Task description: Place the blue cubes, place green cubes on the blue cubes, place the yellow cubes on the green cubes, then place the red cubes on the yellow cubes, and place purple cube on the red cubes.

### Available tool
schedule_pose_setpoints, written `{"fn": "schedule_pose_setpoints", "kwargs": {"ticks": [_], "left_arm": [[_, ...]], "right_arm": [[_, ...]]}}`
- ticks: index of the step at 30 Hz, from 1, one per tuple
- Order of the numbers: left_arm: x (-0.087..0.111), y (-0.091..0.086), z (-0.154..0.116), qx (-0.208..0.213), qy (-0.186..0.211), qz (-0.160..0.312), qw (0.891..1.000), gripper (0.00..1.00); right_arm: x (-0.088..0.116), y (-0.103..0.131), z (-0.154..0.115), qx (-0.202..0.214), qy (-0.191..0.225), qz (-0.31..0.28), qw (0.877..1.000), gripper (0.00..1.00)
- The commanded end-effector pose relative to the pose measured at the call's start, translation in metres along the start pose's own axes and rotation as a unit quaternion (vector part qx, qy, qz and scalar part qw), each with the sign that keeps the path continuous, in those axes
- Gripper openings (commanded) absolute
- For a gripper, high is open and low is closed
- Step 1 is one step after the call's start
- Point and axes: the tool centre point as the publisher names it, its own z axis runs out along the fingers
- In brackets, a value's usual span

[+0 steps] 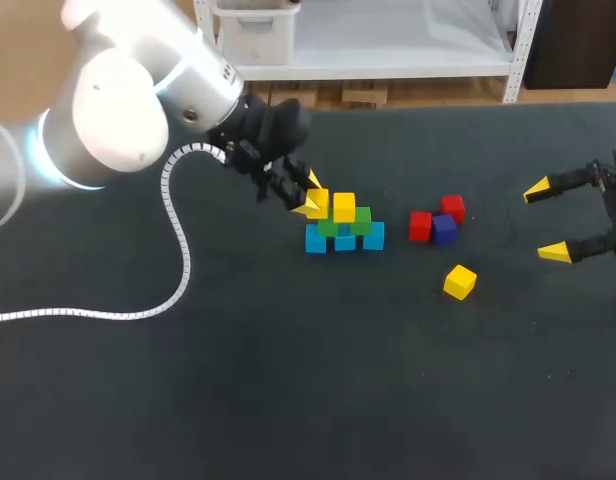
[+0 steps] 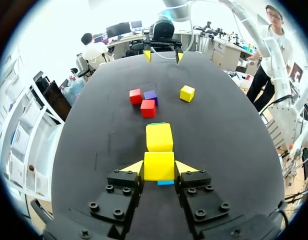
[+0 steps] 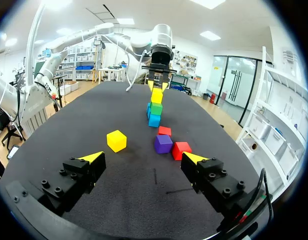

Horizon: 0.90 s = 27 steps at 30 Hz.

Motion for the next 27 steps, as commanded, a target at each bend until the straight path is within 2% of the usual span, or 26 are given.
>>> {"fn": "schedule_pose_setpoints", "kwargs": {"ticks": [1, 27], "left_arm": [[-0.0015, 0.0025, 0.0005, 0.003, 0.002, 0.002, 1.0, 0.0], [-0.0022, 0.0015, 0.0049, 0.007, 0.004, 0.004, 1.0, 0.0]], "right_arm": [[0.0001, -0.0002, 0.0004, 0.0, 0.0, 0.0, 1.0, 1.0], [0.0001, -0.0002, 0.0004, 0.0, 0.0, 0.0, 1.0, 1.0]]}}
